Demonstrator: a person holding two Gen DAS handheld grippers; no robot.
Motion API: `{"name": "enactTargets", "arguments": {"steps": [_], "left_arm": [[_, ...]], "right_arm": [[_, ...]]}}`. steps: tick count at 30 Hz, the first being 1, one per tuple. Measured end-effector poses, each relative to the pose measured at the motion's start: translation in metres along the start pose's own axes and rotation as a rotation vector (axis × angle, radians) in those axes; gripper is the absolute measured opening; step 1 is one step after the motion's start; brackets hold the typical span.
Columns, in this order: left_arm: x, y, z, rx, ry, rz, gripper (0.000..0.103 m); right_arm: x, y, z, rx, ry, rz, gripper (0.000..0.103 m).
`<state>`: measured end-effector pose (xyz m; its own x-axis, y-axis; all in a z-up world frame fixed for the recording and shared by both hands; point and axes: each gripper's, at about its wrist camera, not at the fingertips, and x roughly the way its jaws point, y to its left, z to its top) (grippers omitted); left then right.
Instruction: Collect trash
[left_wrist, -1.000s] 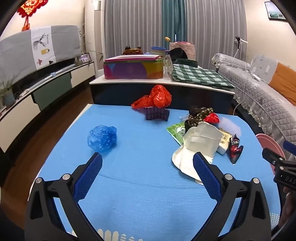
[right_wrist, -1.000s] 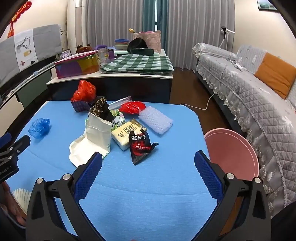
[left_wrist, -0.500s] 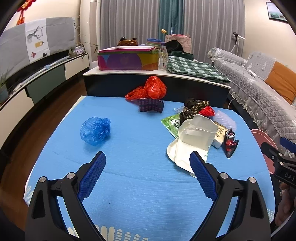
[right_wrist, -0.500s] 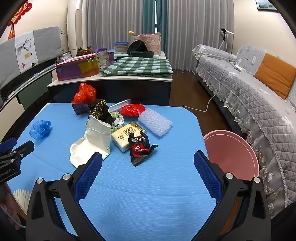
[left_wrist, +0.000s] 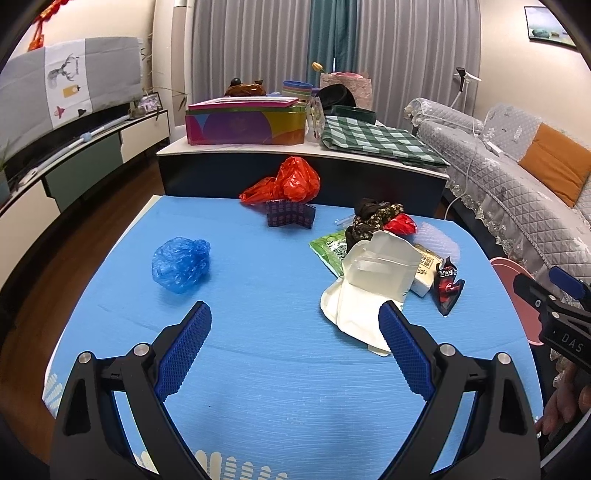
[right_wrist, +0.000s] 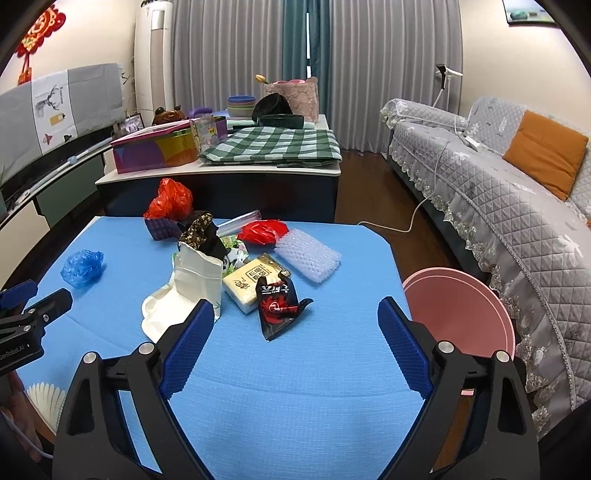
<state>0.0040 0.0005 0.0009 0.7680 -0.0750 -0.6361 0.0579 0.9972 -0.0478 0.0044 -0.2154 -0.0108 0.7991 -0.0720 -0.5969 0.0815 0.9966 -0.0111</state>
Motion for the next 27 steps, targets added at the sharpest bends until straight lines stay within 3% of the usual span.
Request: {"name": "enactTargets", "arguments": {"steps": [27], "left_arm": [[-0.0037, -0.0010, 0.0000, -0.011, -0.008, -0.017, 0.089]], "right_arm": [[-0.0065, 0.0058, 0.0015, -0.013, -0.009, 0.042, 0.085]]}}
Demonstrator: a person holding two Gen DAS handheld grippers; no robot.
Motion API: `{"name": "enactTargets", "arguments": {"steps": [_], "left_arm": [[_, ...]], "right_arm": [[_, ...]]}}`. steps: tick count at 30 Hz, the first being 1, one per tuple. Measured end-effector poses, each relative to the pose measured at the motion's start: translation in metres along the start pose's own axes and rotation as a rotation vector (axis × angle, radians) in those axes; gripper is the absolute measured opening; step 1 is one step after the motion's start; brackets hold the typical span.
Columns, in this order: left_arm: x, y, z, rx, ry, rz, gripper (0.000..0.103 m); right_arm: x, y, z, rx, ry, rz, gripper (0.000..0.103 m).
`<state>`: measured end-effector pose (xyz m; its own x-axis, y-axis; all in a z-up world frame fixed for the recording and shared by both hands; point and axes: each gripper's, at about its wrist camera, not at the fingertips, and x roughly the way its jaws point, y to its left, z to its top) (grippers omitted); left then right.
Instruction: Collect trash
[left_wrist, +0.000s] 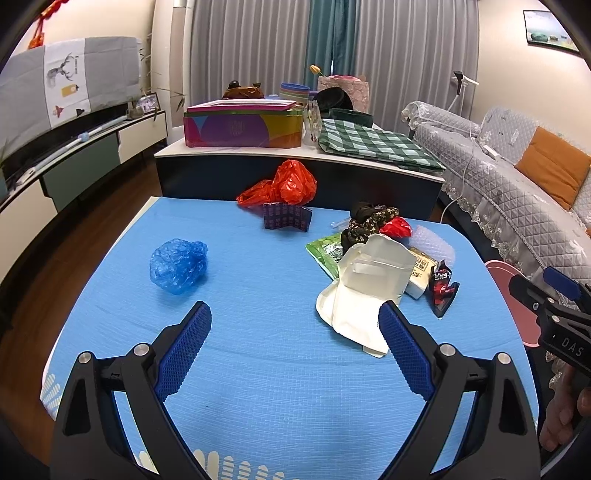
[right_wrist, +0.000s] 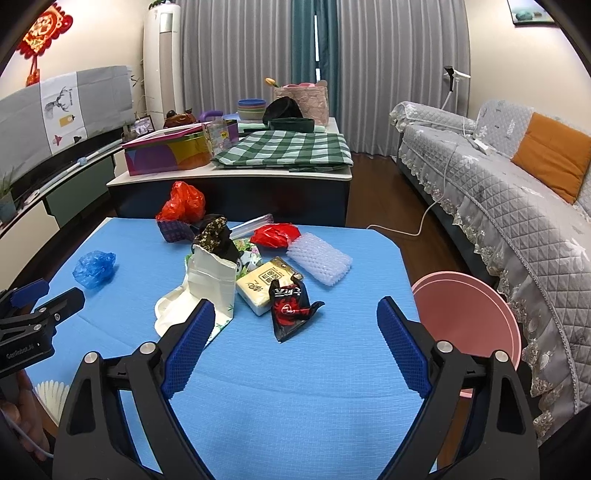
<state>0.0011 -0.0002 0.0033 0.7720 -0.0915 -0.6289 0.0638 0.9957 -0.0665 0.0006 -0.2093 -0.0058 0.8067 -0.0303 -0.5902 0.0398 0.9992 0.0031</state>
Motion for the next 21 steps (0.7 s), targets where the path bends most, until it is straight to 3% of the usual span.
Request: {"name": "enactTargets", "arguments": {"steps": [10, 14, 18, 21], "left_arm": [[0.000, 0.000, 0.000, -0.001, 0.000, 0.000, 0.089], [-0.001, 0.001, 0.000, -0.006, 0.005, 0.003, 0.087], [0.002, 0.003, 0.001, -0.010, 0.013, -0.008, 0.067], [0.005, 0.005, 0.003, -0.013, 0.007, -0.009, 0.049]], "right_arm": [[0.000, -0.001, -0.001, -0.003, 0.004, 0.015, 0.080], [0.003, -0.007, -0.002, 0.031, 0.017, 0.021, 0.071], [0.014, -0.018, -0.003, 0.088, 0.048, 0.040, 0.055], [0.026, -0.022, -0.004, 0.109, 0.059, 0.050, 0.052]]}}
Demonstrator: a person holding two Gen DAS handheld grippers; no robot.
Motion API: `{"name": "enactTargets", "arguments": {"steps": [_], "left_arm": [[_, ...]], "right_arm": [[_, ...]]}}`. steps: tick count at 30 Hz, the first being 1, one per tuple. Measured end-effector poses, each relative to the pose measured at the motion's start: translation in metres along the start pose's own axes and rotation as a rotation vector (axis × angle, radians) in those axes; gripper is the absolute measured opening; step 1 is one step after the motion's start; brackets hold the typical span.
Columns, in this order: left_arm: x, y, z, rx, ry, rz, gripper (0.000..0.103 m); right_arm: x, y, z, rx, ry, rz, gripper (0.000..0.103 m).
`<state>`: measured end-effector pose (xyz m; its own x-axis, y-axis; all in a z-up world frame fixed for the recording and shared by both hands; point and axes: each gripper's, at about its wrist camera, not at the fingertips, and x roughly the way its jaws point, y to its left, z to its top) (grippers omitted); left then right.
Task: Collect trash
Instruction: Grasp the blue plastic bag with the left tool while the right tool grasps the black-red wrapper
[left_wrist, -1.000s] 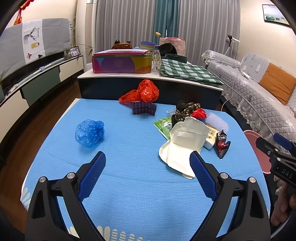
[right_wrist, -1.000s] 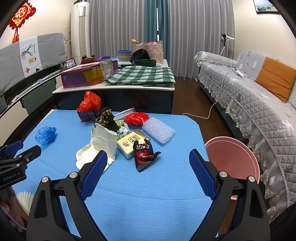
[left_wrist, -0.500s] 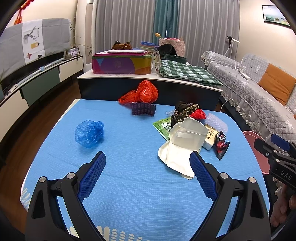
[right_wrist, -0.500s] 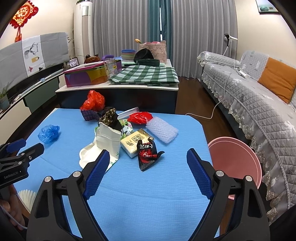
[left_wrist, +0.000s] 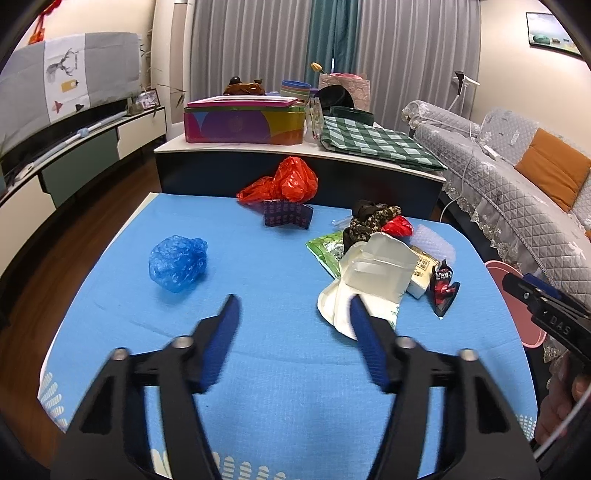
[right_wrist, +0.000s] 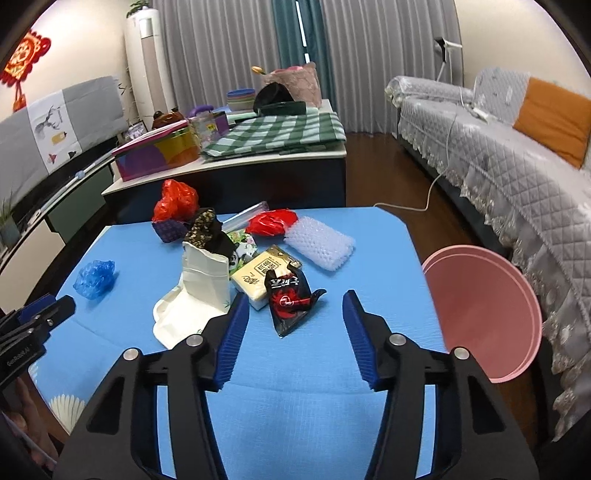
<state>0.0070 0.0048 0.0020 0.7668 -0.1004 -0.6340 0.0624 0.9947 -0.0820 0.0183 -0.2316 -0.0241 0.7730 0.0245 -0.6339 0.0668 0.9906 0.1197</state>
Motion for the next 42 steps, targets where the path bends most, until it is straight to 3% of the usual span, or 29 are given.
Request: {"name": "enactTargets", "arguments": {"steps": [3, 11, 13, 15, 18, 23, 31, 34, 37, 38, 39, 42], "left_arm": [[0.005, 0.006, 0.005, -0.018, -0.011, 0.009, 0.037], [0.027, 0.038, 0.018, -0.111, -0.032, 0.110, 0.036], [0.034, 0.049, 0.020, -0.140, -0.031, 0.148, 0.040], [0.046, 0.064, 0.022, -0.180, -0.020, 0.191, 0.052], [0.061, 0.080, 0.023, -0.224, 0.001, 0.239, 0.061], [0.091, 0.107, 0.024, -0.293, 0.041, 0.299, 0.070], [0.120, 0.124, 0.023, -0.331, 0.091, 0.347, 0.071], [0.125, 0.126, 0.024, -0.336, 0.091, 0.344, 0.070], [0.128, 0.125, 0.022, -0.335, 0.102, 0.333, 0.058], [0.129, 0.124, 0.021, -0.335, 0.108, 0.323, 0.049], [0.129, 0.124, 0.021, -0.334, 0.112, 0.315, 0.037], [0.130, 0.120, 0.021, -0.323, 0.115, 0.289, 0.015]], "right_arm": [[0.014, -0.001, 0.002, 0.003, 0.011, 0.008, 0.053], [0.058, -0.001, 0.006, -0.008, 0.070, 0.004, 0.062], [0.070, -0.002, 0.006, -0.001, 0.090, 0.009, 0.065], [0.080, -0.003, 0.005, 0.003, 0.111, 0.018, 0.072], [0.093, 0.001, 0.003, -0.014, 0.129, 0.017, 0.080], [0.113, 0.001, -0.001, -0.023, 0.164, -0.003, 0.081], [0.131, 0.002, -0.006, -0.035, 0.214, -0.002, 0.079], [0.131, 0.001, -0.007, -0.034, 0.213, 0.002, 0.072], [0.130, 0.001, -0.007, -0.039, 0.214, -0.007, 0.062], [0.130, 0.000, -0.007, -0.040, 0.213, -0.007, 0.055], [0.130, 0.000, -0.007, -0.041, 0.213, -0.008, 0.054], [0.128, -0.002, -0.006, -0.040, 0.211, 0.001, 0.052]]}}
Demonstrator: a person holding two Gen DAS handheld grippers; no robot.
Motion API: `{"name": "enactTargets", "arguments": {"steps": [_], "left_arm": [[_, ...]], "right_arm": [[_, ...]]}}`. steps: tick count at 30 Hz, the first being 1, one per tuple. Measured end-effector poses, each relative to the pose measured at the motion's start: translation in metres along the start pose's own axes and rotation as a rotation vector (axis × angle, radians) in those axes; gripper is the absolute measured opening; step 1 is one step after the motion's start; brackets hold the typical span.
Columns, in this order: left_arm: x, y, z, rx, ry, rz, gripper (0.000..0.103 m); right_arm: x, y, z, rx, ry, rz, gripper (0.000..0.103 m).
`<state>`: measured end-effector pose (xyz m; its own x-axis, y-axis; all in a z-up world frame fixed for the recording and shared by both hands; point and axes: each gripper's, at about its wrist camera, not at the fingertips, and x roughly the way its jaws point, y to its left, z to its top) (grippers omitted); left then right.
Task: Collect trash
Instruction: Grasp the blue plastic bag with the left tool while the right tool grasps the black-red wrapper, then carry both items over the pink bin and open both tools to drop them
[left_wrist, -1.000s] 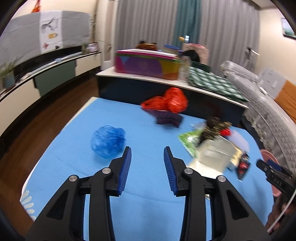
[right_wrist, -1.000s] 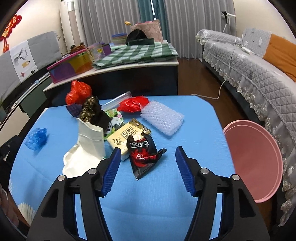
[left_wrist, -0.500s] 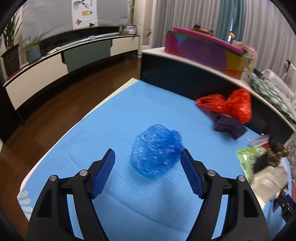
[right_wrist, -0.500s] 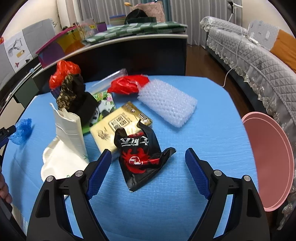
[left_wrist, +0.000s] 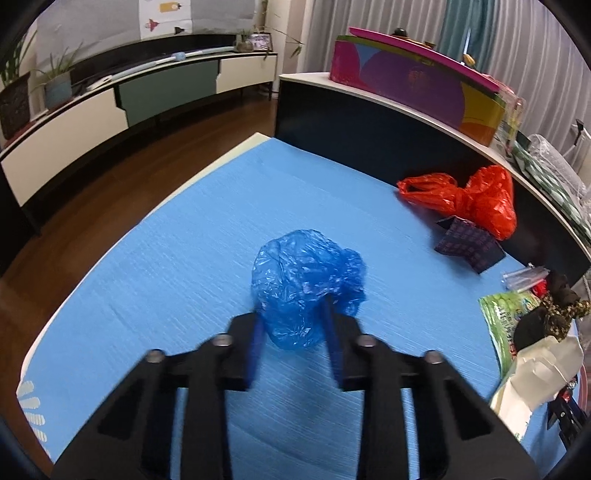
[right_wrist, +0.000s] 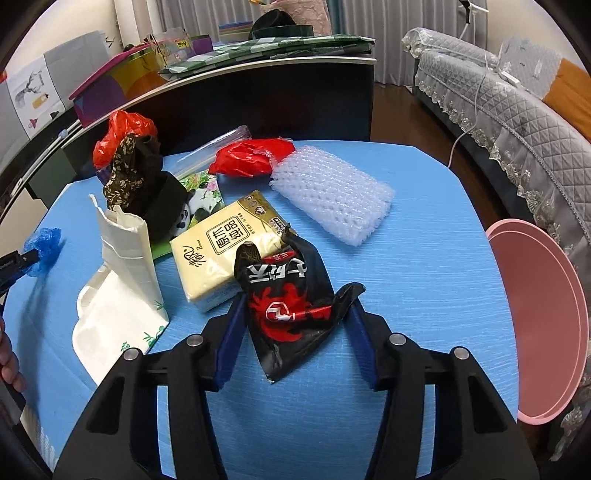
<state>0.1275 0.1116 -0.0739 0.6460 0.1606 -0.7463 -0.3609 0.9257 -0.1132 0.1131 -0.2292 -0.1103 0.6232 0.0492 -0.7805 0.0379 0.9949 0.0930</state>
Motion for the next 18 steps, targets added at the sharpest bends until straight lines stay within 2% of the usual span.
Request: {"name": "enactTargets", "arguments": {"steps": [2, 5, 18], "left_arm": [[-0.003, -0.006, 0.000, 0.019, -0.006, -0.014, 0.006], [-0.012, -0.014, 0.000, 0.049, -0.029, -0.037, 0.003], [-0.051, -0.046, -0.007, 0.132, -0.109, -0.142, 0.003]], "right_arm": [[-0.004, -0.001, 0.000, -0.001, -0.010, 0.002, 0.051], [-0.013, -0.004, 0.002, 0.009, -0.039, -0.003, 0.051], [-0.051, -0.019, 0.003, 0.026, -0.124, -0.015, 0.051]]}}
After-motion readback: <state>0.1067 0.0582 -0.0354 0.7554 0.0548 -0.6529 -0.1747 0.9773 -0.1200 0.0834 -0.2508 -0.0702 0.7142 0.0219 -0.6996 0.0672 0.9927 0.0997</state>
